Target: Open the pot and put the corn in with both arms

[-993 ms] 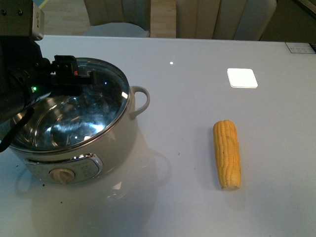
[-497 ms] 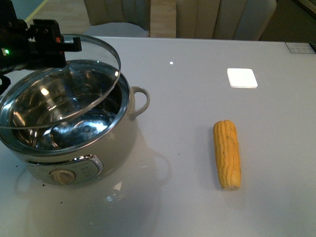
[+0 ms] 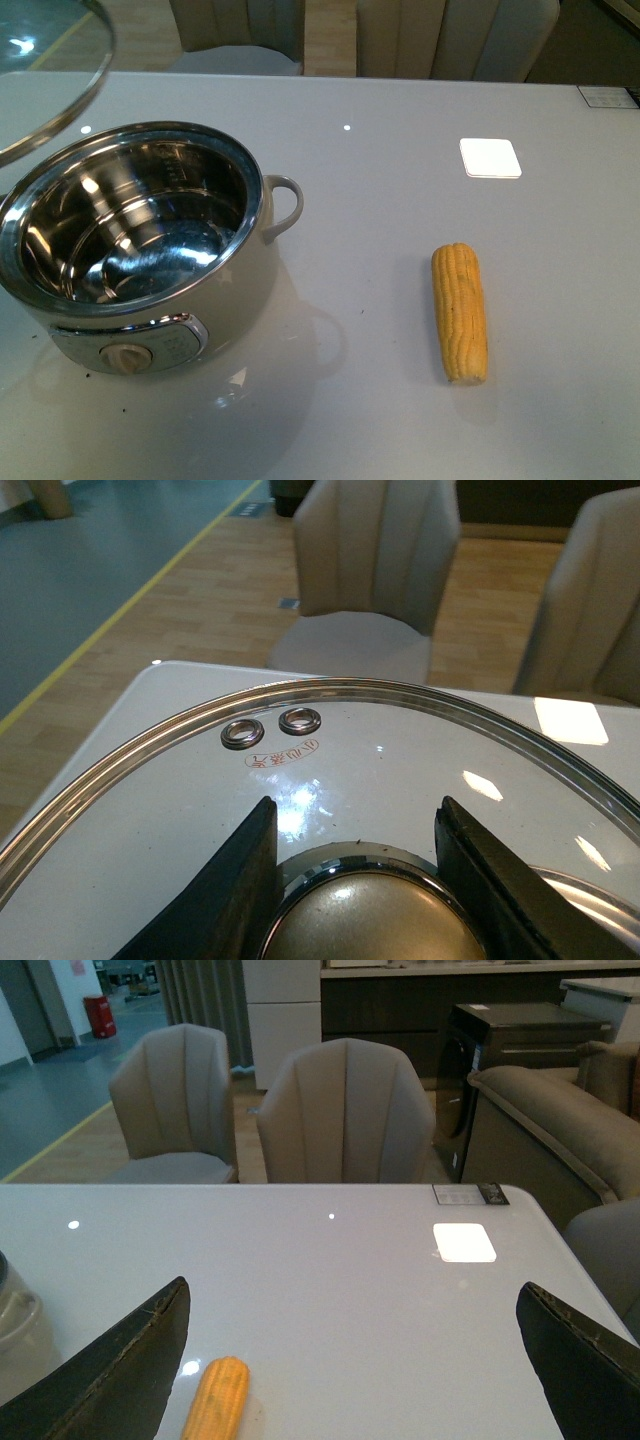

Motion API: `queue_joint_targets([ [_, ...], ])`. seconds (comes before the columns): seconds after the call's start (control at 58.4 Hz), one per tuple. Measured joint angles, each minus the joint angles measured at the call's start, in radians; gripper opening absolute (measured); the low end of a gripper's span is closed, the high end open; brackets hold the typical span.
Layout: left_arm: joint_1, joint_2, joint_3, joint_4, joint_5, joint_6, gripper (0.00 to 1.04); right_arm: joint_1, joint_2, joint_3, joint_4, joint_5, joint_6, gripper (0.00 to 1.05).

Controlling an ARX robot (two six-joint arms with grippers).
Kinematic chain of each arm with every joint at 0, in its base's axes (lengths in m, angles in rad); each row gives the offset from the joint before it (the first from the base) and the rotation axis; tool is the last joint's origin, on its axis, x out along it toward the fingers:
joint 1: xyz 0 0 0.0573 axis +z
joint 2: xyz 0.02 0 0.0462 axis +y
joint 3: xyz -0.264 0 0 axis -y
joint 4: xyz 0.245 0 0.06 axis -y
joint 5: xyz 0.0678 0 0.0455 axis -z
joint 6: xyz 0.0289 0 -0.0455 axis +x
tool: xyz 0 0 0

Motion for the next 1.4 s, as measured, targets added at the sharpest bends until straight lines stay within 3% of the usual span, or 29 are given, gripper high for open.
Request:
queue_joint_targets([
  [0.257,0.288,0.048,-0.058,0.135,0.138,0.053,0.41,0.000,0.000,0.000,0.000,0.000,0.000,0.96],
  [0.514,0.468,0.240,-0.077,0.295,0.267,0.101,0.41,0.000,0.000,0.000,0.000,0.000,0.000,0.96],
  [0.908,0.557,0.620,-0.007,0.491,0.410,0.111,0.41,0.000,0.000,0.000,0.000,0.000,0.000,0.96],
  [1.404,0.561,0.856,0.131,0.538,0.459,0.153,0.41,0.000,0.000,0.000,0.000,0.000,0.000,0.96],
])
